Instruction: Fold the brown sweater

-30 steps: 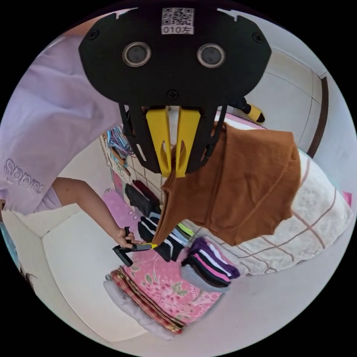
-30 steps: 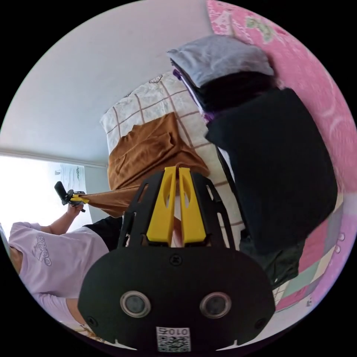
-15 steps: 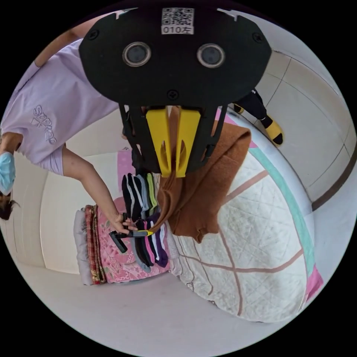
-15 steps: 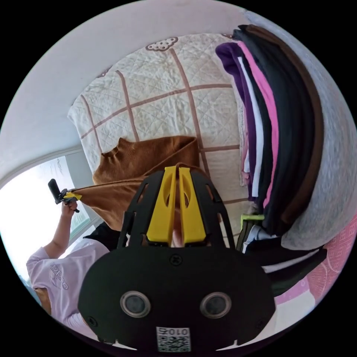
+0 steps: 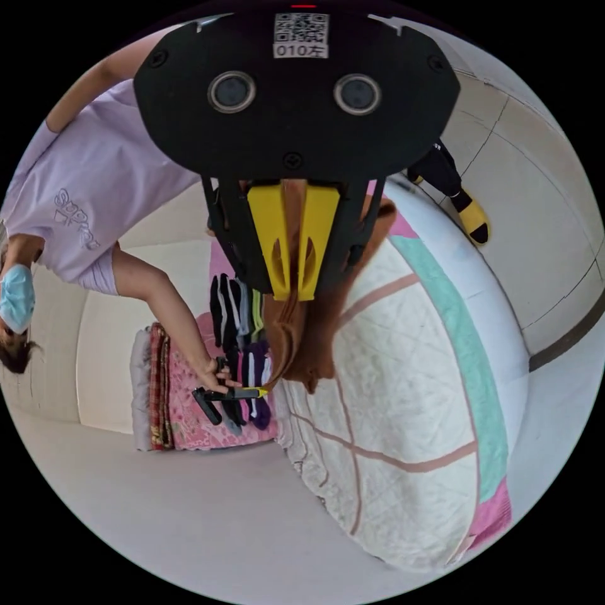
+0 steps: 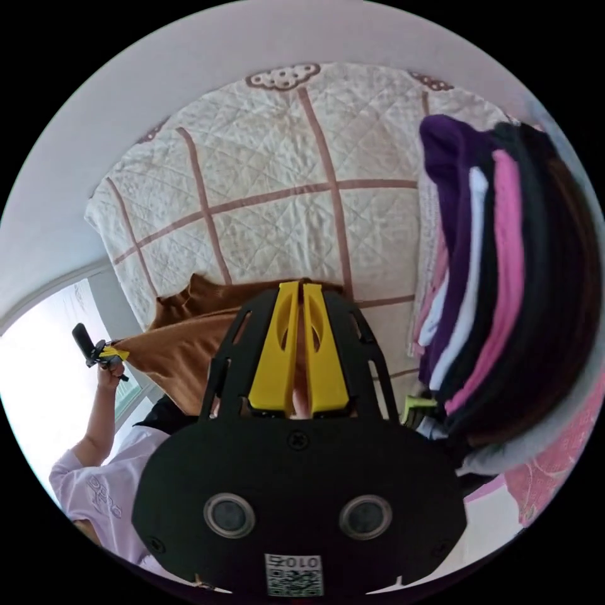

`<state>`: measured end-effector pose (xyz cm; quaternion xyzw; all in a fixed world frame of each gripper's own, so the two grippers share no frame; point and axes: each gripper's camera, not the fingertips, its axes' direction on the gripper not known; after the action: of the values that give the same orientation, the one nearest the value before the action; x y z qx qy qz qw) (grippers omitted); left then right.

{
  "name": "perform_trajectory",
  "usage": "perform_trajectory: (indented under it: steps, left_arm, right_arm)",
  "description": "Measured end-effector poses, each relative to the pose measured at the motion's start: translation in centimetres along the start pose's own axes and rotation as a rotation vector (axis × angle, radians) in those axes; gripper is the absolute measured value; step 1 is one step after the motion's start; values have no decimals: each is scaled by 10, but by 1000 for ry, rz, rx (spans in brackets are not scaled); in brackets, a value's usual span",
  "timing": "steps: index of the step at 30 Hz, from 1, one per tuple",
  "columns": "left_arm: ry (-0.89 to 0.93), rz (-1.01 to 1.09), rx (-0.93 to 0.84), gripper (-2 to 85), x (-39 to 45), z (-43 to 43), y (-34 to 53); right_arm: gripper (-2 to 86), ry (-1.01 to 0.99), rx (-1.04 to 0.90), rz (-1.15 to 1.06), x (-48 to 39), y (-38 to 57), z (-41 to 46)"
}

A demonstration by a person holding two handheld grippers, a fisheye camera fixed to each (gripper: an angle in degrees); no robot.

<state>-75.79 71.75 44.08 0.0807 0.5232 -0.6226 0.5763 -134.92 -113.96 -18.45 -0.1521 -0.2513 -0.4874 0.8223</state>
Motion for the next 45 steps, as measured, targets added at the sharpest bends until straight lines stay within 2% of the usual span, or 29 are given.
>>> perform_trajectory:
  steps: [3, 7, 15, 17, 22, 26, 31, 34, 36, 40, 42, 45]
  left_arm:
    - [-38, -44, -41, 8, -11, -5, -15]
    - [-67, -72, -35, 20, -9, -20, -22]
    - [-87, -88, 17, 57, 17, -46, -10]
    - [-171, -68, 86, 66, 36, -63, 2]
    - [-347, -59, 172, 74, 70, -81, 36]
    - [-311, 91, 17, 75, 105, -44, 30]
    - [-320, 78, -92, 71, 107, 0, 15]
    - [-324, 60, -106, 68, 106, 4, 14]
    - [-316, 62, -91, 68, 113, -3, 18]
    - [-384, 26, 20, 71, 134, -39, 45]
    - [-368, -16, 48, 73, 134, -51, 61]
    - [-376, -10, 36, 78, 148, -61, 84]
  right_arm:
    - [37, 15, -27, -8, -4, -27, 36]
    - [47, -3, 41, -57, -4, -41, 61]
    - [70, -78, 347, -136, 11, 1, 51]
    - [67, -126, 408, -146, 17, 29, 56]
    - [60, -170, 381, -183, 12, 85, 120]
    - [55, -256, 354, -186, -1, 126, 193]
    - [50, -178, 246, -126, -1, 132, 260]
    - [42, -207, 237, -95, 11, 141, 274]
    - [39, -179, 289, -100, 14, 159, 269]
    - [39, -144, 518, -222, 0, 244, 253]
    - [40, -204, 558, -281, -6, 286, 262]
    - [48, -401, 567, -290, -9, 354, 300]
